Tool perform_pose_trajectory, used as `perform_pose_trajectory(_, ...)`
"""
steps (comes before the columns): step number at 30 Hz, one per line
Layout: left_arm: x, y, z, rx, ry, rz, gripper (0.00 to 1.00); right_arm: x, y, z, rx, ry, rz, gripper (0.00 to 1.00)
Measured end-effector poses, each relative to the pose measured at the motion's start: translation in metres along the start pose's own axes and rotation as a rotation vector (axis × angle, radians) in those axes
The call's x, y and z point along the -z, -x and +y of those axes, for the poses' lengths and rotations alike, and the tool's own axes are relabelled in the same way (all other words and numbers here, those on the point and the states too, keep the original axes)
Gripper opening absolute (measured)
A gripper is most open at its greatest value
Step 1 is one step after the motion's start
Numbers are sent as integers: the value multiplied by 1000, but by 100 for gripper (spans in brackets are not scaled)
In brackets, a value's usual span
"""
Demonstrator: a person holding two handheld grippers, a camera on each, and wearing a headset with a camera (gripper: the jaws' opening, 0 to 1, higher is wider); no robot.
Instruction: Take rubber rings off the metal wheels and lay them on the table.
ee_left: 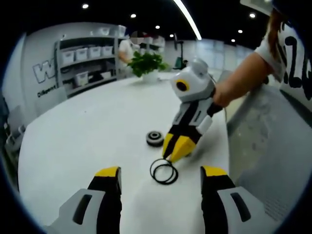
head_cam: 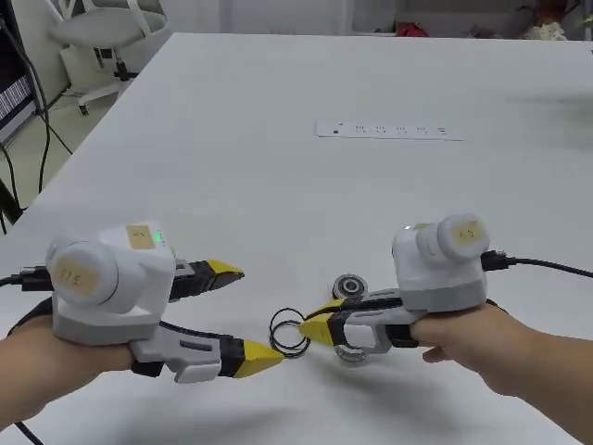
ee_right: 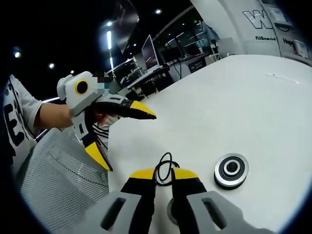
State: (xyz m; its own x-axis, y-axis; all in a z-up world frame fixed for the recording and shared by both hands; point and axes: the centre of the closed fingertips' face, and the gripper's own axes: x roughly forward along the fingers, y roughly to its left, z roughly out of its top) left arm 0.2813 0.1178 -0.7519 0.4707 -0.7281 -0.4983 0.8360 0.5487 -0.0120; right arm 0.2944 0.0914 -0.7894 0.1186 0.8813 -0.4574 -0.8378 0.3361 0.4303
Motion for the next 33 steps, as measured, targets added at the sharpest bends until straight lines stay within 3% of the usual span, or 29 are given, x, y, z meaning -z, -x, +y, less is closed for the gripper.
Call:
perform_pose_trajectory(21,-12,2,8,-17,-20,-13,67,-27,21,-4,23,27,-76,16)
perform_pose_trajectory(33,-21,-8,14,-10,-32,-16,66,-37,40,-23,71,47,-114,18)
